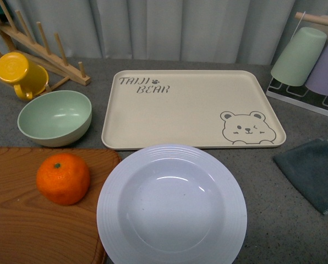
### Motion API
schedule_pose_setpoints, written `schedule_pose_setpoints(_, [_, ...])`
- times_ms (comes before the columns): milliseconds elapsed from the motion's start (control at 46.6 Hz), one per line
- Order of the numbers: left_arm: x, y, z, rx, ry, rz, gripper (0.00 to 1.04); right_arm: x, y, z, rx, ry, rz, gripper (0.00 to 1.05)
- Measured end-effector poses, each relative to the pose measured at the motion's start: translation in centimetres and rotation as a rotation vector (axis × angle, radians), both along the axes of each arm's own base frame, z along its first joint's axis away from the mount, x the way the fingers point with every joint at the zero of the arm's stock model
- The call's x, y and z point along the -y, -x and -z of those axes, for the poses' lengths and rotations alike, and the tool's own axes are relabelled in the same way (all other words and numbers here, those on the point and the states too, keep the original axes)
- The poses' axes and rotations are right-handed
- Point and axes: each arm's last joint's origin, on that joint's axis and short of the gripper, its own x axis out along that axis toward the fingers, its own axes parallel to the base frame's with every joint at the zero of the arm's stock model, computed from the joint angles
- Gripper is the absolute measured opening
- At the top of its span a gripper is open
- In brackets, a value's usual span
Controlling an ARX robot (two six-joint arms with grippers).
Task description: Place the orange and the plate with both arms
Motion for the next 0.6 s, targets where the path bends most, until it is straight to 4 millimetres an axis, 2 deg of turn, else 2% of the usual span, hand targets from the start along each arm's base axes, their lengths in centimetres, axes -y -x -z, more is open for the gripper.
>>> schedule_pose_setpoints(601, [0.0, 0.0, 0.0, 0.0, 0.0, 0.0, 0.98, 0.0, 0.0, -0.01, 0.0, 0.0, 0.0, 0.96])
